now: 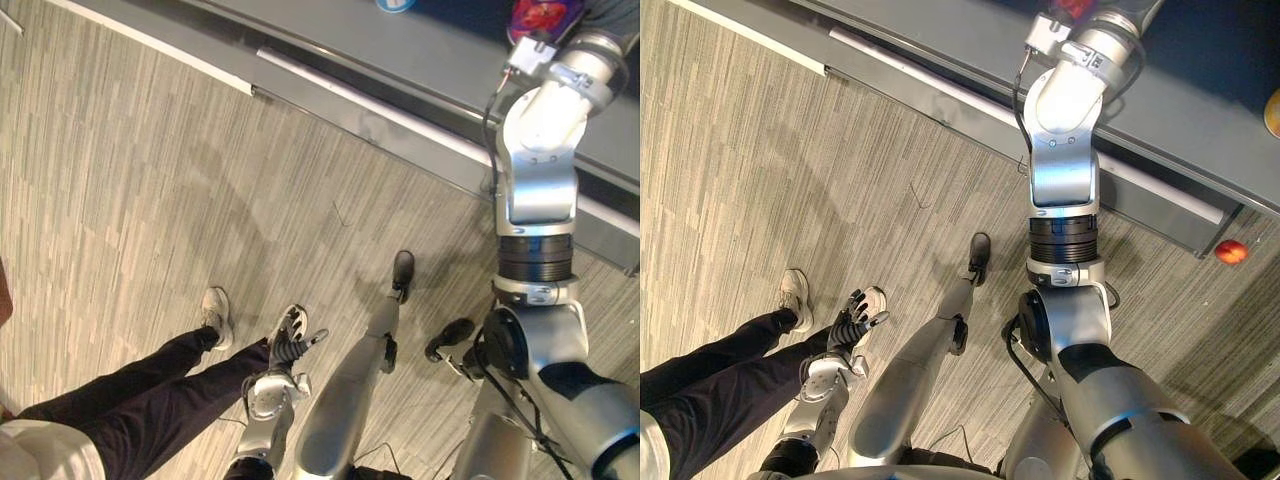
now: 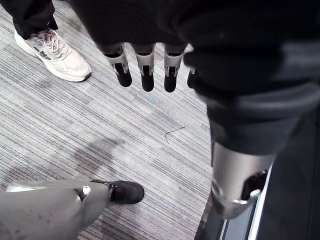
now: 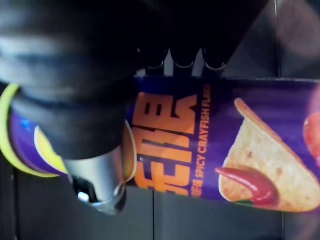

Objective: Put the gum and the chips on the shelf.

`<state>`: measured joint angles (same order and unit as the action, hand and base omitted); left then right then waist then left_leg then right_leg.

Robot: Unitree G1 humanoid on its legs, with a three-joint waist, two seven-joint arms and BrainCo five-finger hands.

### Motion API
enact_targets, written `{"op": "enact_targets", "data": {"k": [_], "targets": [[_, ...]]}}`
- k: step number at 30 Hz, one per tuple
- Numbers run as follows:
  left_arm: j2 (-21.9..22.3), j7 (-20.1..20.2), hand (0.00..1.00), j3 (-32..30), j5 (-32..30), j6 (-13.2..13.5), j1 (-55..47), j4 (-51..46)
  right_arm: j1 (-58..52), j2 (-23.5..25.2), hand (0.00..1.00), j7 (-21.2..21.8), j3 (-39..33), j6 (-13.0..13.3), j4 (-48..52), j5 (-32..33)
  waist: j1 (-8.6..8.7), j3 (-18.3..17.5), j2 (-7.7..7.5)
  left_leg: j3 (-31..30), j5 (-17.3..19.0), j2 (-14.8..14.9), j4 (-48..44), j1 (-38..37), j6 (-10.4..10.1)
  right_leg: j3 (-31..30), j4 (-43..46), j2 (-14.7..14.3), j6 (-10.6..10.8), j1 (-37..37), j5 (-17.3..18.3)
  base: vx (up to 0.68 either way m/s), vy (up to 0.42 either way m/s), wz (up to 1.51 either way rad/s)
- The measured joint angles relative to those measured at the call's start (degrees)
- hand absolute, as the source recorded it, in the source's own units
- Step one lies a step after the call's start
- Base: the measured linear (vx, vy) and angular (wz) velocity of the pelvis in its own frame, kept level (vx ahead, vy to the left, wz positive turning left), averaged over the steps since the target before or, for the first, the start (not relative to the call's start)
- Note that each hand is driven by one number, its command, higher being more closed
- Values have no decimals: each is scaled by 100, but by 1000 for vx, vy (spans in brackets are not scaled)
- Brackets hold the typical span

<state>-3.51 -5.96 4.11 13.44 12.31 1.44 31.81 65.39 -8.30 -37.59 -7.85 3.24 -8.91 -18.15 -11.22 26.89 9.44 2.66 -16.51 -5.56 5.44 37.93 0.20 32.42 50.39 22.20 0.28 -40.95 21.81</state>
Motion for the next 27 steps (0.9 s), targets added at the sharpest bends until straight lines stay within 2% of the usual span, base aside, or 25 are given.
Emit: {"op": "enact_targets", "data": {"k": [8, 13, 27], "targets": [[-1, 14, 0, -5, 181, 1, -5, 10, -108, -13, 100, 186, 315, -1, -107, -174, 8, -7, -16, 20, 1, 6, 0, 2, 0, -1, -30, -5, 0, -1, 0, -52, -21, -1], [-1, 17, 0, -1, 209, 4, -74, 30, -461, 7, 100, 251, 395, -1, -169, -186, 19, -101, -215, 38, 2, 40, 0, 9, 0, -4, -73, -44, -1, -4, -1, -32, -18, -3], [-1, 23, 0, -2, 215, 10, -130, 39, -503, -33, 100, 398, 411, -2, -445, -210, 35, -102, -219, 161, 5, 80, -162, 198, 2, -5, -213, -102, -1, -80, -1, -61, -17, -4]]}}
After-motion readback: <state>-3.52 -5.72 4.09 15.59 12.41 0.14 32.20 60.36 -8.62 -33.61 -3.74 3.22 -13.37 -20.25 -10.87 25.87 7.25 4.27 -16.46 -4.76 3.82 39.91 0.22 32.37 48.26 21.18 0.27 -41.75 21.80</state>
